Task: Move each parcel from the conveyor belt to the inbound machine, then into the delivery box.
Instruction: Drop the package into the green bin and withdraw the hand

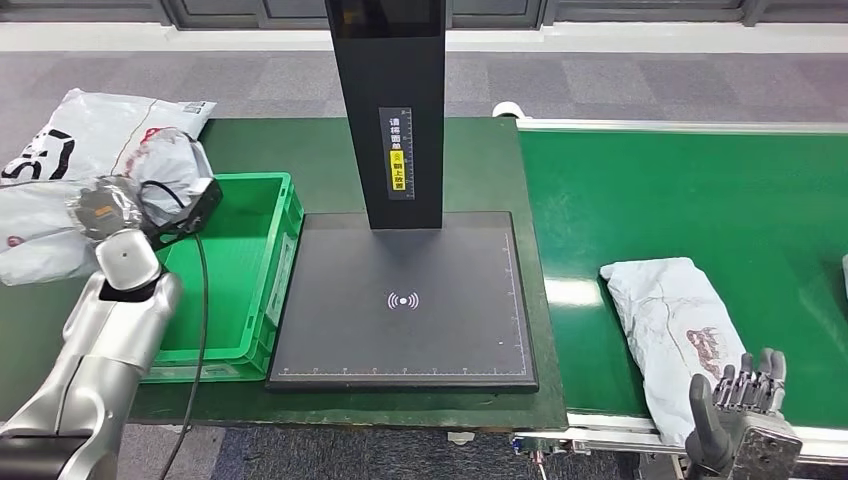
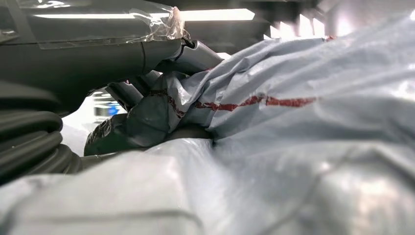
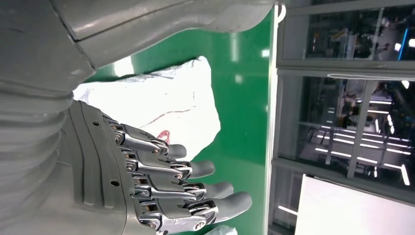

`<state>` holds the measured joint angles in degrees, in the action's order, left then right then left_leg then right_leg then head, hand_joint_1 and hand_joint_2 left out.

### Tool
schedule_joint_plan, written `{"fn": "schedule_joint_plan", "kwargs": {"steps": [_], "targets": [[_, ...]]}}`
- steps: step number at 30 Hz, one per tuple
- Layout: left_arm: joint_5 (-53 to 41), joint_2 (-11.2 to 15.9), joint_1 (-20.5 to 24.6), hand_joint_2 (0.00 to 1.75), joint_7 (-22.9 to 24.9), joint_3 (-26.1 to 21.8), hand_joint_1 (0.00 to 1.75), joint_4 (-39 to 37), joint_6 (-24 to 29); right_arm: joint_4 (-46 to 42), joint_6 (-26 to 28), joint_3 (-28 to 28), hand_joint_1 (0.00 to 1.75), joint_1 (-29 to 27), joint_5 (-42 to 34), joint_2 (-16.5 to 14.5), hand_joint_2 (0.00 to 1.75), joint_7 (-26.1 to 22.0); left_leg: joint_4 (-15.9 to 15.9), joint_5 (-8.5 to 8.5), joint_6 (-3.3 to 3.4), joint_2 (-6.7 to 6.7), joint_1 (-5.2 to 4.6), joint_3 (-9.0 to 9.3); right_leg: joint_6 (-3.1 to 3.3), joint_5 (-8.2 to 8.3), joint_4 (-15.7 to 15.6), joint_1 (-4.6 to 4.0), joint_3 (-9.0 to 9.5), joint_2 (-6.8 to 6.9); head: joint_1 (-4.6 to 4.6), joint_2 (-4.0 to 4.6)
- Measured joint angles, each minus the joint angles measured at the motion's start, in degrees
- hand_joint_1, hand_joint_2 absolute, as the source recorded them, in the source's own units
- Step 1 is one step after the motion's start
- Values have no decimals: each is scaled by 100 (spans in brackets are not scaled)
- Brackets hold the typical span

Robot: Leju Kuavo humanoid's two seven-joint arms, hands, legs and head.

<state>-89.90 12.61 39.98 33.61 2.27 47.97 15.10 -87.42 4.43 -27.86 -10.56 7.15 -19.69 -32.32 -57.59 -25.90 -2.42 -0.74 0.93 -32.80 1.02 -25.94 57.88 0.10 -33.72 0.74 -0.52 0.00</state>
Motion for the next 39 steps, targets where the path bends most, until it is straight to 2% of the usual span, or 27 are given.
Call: {"fn": "schedule_joint_plan", "kwargs": {"steps": [6,13,14,17,18,39], "targets": [[0,-448,452,175,-184,0,175,-1391,11,54,-88,-172,0,47,4,-1,175,-22,-1,0,1,-5,-1,-5,-3,4,0,4,-5,-3,-1,0],[-2,-580,580,175,-282,-1,175,-1880,-22,96,-144,-260,0,57,55,-2,175,-28,0,0,0,-4,0,-12,-2,3,0,1,-15,-3,0,0],[-2,-588,587,175,-285,0,140,-1914,-23,98,-145,-266,0,58,57,-2,175,-29,0,1,0,-4,1,-12,-2,3,0,0,-15,-3,0,0],[-2,-611,609,175,-292,-2,9,-1991,-23,102,-148,-281,0,58,59,-4,175,-30,0,1,-1,-4,1,-12,-2,3,0,0,-15,-3,-1,0],[-2,-621,619,175,-296,-2,0,-2014,-22,102,-152,-286,0,58,60,-4,175,-31,0,2,-2,-4,1,-12,-2,3,0,0,-15,-3,-1,0],[-4,-683,738,175,-277,-1,0,-2172,3,102,-163,-328,0,58,61,-4,175,-46,0,2,-1,-4,0,-13,-2,4,0,1,-15,-3,-1,0]]}}
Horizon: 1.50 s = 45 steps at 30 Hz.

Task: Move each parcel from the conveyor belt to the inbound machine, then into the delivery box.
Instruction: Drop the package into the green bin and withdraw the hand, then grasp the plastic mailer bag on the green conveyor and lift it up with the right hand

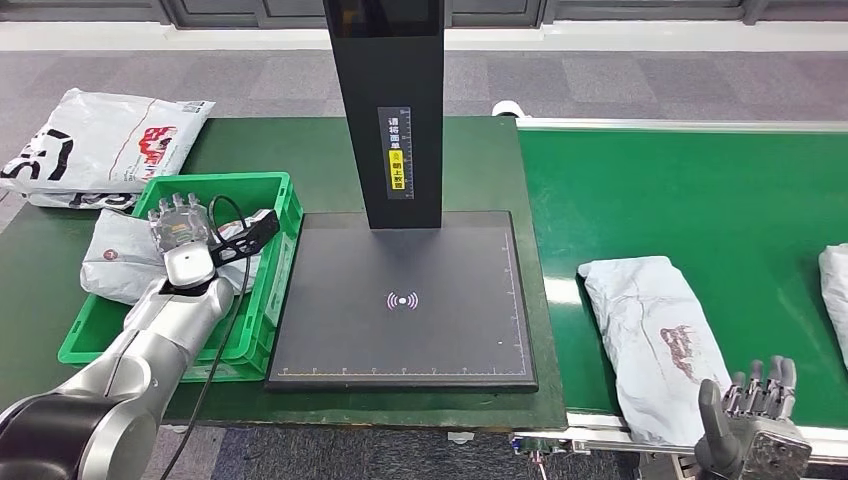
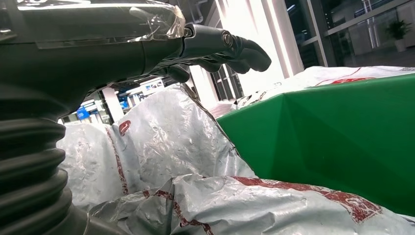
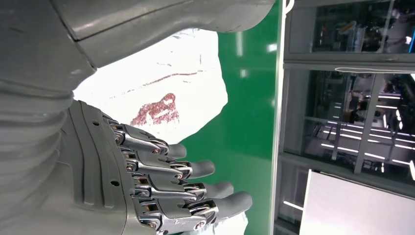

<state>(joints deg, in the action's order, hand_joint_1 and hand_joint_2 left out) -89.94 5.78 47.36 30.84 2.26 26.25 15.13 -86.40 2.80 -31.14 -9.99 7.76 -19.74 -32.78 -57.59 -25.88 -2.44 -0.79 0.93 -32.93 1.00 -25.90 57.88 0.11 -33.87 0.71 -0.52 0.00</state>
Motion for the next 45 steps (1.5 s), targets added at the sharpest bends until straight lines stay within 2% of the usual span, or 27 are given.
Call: {"fn": "schedule_joint_plan", "kwargs": {"steps": [13,15,16,17,18,21,22,23,24,25,27,28,30,33,35,37,39,45], "targets": [[14,-11,69,175,292,-1,0,2,242,0,27,-3,0,0,1,0,175,3,0,0,0,0,0,1,0,0,0,0,-1,0,0,0],[300,-94,58,175,94,-66,0,110,207,1,45,-3,0,0,54,-1,175,52,-1,1,0,1,0,-2,0,1,0,0,-2,0,0,0],[709,-189,4,175,-267,-201,0,316,-24,3,46,-3,0,1,150,-2,175,100,-1,1,0,0,0,-5,-1,1,0,1,-3,0,0,0],[1376,-333,-109,175,-866,-452,0,669,-483,16,46,-3,0,7,292,-2,175,152,-1,1,1,-1,-2,-7,-2,1,0,2,-4,-2,0,0],[2257,-506,-295,175,-1662,-797,0,1153,-1120,44,50,-3,0,24,475,-3,175,196,-1,2,3,-4,-6,-9,-3,2,-1,6,-6,-5,-1,0],[6082,-995,-1096,175,-4492,-1729,0,2731,-3258,197,121,-3,0,129,891,-7,175,223,0,0,10,-3,-20,-9,-10,-2,0,17,-5,-6,5,0],[7565,-1142,-1383,175,-5272,-1865,0,3131,-3704,241,149,-3,0,170,959,-8,175,220,0,-5,17,-4,-23,-8,-14,-5,0,17,-4,-7,7,0],[9020,-1323,-1657,175,-5851,-1928,0,3457,-3921,272,174,-3,0,207,1004,-9,175,218,0,-12,25,-9,-30,-5,-18,-7,-1,20,-3,-11,6,0],[10300,-1496,-1906,175,-6165,-1953,0,3724,-3943,289,196,-3,0,236,1038,-11,175,219,0,-21,35,-21,-36,1,-21,-8,-1,25,-1,-19,5,0],[11298,-1663,-2136,175,-6213,-1953,0,3937,-3825,297,214,-3,0,252,1061,-14,175,230,0,-31,43,-35,-43,8,-24,-10,-1,34,0,-29,5,0],[12422,-1931,-2587,175,-6024,-1884,0,4279,-3558,299,244,-3,0,259,1100,-17,175,277,-1,-42,53,-53,-49,16,-30,-13,-1,48,1,-44,6,0],[12501,-2039,-2810,175,-5963,-1813,0,4409,-3461,298,252,-3,0,258,1120,-17,175,307,-1,-43,55,-52,-49,15,-35,-17,-1,50,-1,-45,7,0],[11731,-2216,-3165,175,-6014,-1615,0,4576,-3348,297,258,-3,0,266,1166,-17,175,349,-1,-39,60,-32,-48,5,-46,-24,-1,47,1,-26,7,0],[9130,-2323,-3403,175,-6088,-1385,0,4687,-3241,297,258,-3,0,287,1196,-17,175,364,-1,-34,64,-1,-49,-6,-50,-26,-1,47,9,5,4,0],[7913,-2326,-3450,175,-6090,-1350,0,4735,-3208,297,257,-3,0,290,1210,-17,175,364,-1,-33,63,-2,-49,-5,-49,-24,-1,49,9,5,4,0],[7773,-2336,-3503,175,-6064,-1297,0,4766,-3219,297,245,-3,0,292,1265,-17,175,364,-1,-33,62,-4,-49,-2,-48,-23,-1,49,9,4,4,0],[8040,-2355,-3586,175,-6083,-1182,0,4774,-3257,297,214,-3,0,299,1377,-17,175,368,-1,-31,62,-2,-48,-3,-48,-23,-1,49,9,5,4,0],[8225,-2368,-3780,175,-6231,-608,0,4648,-3258,316,164,14,0,416,1776,-11,175,433,-1,-29,61,7,-49,-7,-49,-23,-1,46,12,8,3,0]]}}
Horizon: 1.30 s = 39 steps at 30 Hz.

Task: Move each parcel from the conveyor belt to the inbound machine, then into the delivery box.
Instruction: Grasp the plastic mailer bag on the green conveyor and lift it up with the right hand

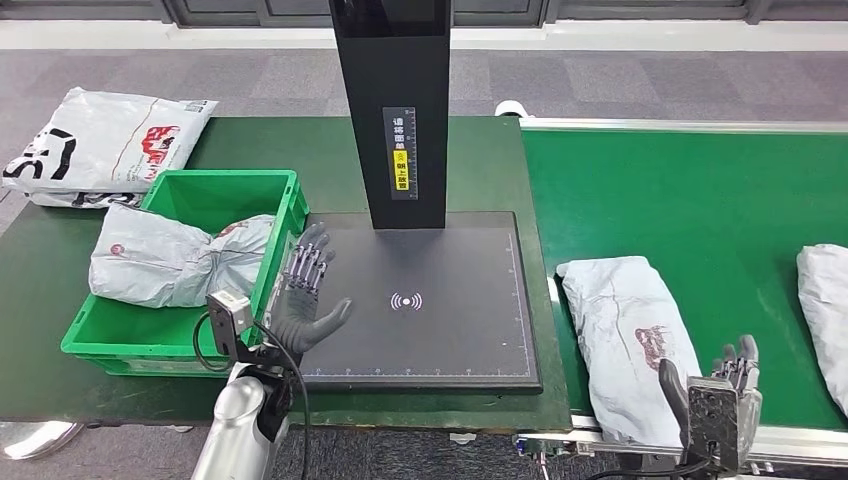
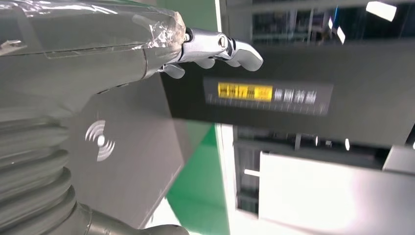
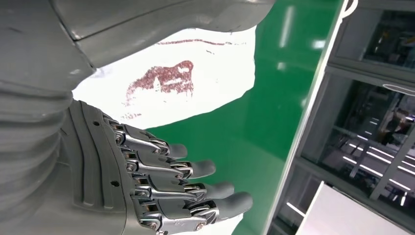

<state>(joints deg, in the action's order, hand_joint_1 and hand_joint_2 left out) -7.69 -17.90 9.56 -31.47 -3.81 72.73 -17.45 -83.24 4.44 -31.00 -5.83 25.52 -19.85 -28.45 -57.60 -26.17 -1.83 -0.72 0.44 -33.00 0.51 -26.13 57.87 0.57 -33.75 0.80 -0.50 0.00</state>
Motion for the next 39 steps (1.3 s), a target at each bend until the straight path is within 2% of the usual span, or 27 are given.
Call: {"fn": "schedule_joint_plan", "kwargs": {"steps": [6,13,16,20,22,24,29,34,39], "targets": [[-16,2,-20,175,-8,231,0,-103,69,216,221,29,0,248,494,95,175,225,0,0,1,-2,-1,0,-2,2,0,0,-2,-1,-1,0],[-56,2,-18,175,-8,258,0,-136,67,613,415,39,0,584,868,278,175,409,-1,7,4,-1,0,0,-5,5,0,0,-1,-1,-1,0],[-96,2,-10,175,-23,326,0,-188,14,990,760,142,0,861,1918,489,175,938,-1,9,4,-4,0,-1,-6,10,0,-2,-4,-4,0,0],[-105,2,34,175,-120,498,0,-353,-52,2045,1027,389,0,1603,3690,1068,175,1835,-4,17,16,-6,-5,-3,-22,23,0,-1,-7,-7,1,0],[-105,2,48,175,-164,539,0,-425,-97,2618,1011,501,0,1959,4185,1365,175,2081,-8,23,25,-3,-8,-6,-30,28,0,3,-7,-3,1,0],[-104,2,53,175,-185,550,0,-476,-127,3068,1001,583,0,2224,4375,1595,175,2179,-11,27,31,1,-12,-9,-33,30,0,6,-7,1,1,0],[-105,2,56,175,-201,552,0,-556,-183,3754,967,698,0,2564,4625,1893,175,2361,-12,28,33,1,-16,-13,-33,31,0,5,-9,1,-1,0],[-107,2,81,175,-280,554,0,-683,-422,4776,333,1001,0,3169,5517,2273,175,2885,-12,28,33,-1,-16,-15,-36,33,0,7,-16,-2,1,0],[-107,0,111,175,-380,576,0,-899,-484,5601,-68,1339,0,3564,5908,2451,175,2898,-13,30,33,0,-19,-14,-34,38,0,6,-16,-3,2,0]]}}
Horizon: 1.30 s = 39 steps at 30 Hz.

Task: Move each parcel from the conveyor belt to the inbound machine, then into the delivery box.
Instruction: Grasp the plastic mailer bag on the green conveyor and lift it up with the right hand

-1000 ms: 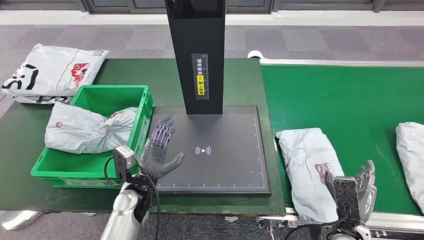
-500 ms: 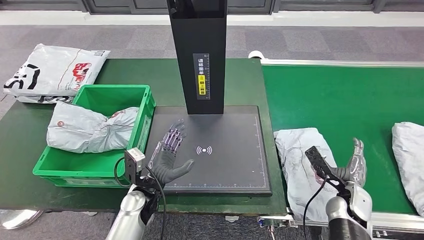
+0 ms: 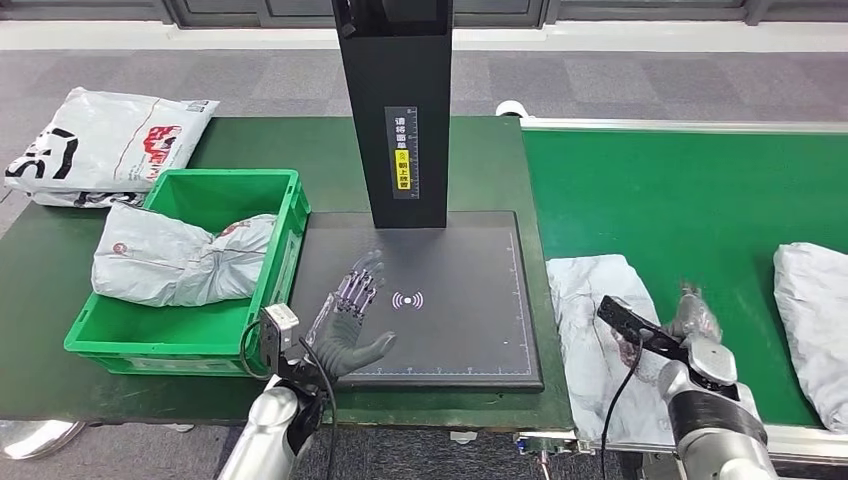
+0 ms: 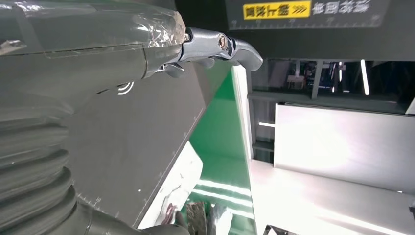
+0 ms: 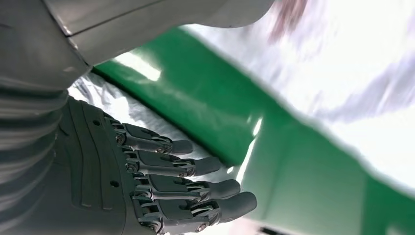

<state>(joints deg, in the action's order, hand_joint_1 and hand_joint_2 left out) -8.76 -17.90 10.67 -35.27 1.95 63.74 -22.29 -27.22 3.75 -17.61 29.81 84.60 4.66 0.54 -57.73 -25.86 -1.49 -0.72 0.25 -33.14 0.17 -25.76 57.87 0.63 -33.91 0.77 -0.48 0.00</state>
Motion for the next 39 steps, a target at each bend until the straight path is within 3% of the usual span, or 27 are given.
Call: {"fn": "schedule_joint_plan", "kwargs": {"steps": [16,39], "targets": [[0,-2,71,175,-97,211,0,-288,-48,759,-556,421,0,116,175,5,175,-112,0,0,0,1,0,4,0,0,0,-2,4,-1,-1,0],[-221,-2,60,175,-175,223,0,-272,-5,884,-130,467,0,152,103,-291,175,-422,0,2,-2,-6,1,12,6,4,0,-4,11,-3,-2,0]]}}
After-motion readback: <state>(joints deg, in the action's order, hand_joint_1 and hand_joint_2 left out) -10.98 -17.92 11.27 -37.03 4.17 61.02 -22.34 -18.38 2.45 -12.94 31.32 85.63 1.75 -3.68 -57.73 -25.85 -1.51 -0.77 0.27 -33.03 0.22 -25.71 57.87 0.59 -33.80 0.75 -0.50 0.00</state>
